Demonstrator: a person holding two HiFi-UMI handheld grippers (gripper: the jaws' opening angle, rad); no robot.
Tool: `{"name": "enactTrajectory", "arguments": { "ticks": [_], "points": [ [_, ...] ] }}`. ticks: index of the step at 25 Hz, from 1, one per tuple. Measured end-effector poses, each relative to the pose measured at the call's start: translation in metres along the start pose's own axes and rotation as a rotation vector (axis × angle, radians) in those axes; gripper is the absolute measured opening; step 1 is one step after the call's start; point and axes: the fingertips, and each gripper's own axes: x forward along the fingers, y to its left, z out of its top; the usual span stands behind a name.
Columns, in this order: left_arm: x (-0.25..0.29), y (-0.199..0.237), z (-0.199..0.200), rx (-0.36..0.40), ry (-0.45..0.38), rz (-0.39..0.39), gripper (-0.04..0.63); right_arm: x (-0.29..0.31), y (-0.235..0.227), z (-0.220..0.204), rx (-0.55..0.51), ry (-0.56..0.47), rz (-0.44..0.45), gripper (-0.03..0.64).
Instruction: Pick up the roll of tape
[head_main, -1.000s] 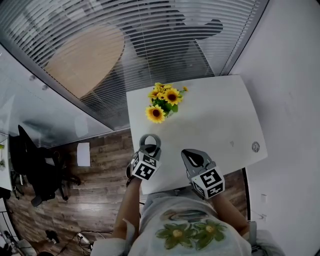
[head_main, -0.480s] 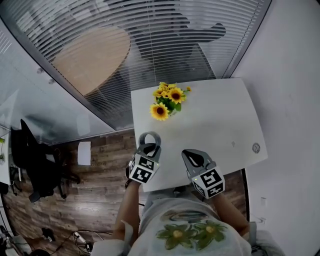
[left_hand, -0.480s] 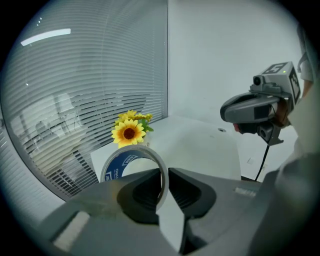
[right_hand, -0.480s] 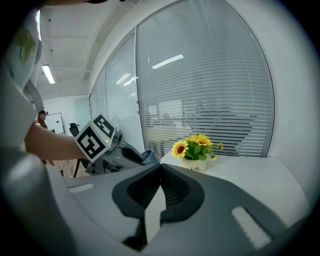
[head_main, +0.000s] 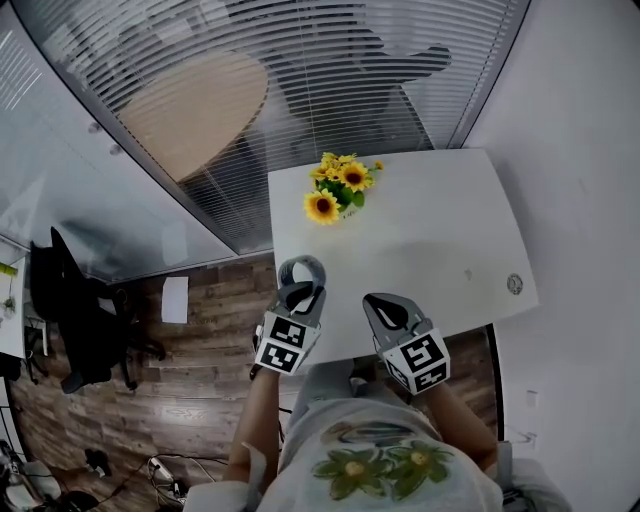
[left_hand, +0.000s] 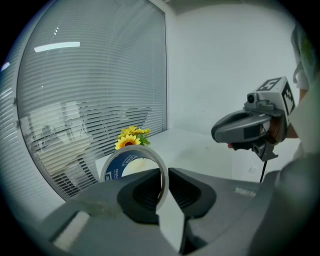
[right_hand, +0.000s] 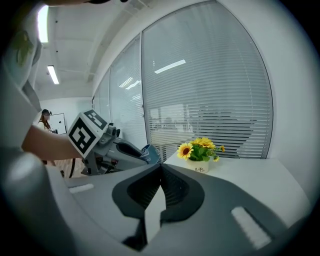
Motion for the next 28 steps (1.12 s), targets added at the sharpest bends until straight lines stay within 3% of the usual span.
{"name": "enactTrajectory", "arguments": {
  "ticks": [15, 28],
  "points": [
    [-0.068, -0.063, 0.019, -0.120, -0.191, 0.024, 0.055, -0.050, 0.035, -0.004, -0.001, -0.075, 0.024, 0.000],
    [-0.100, -0.089, 0.045, -0.170, -0.349, 0.003, 0.055, -0.079, 0.045, 0.011, 0.003, -0.142, 0.003, 0.000]
  ]
}}
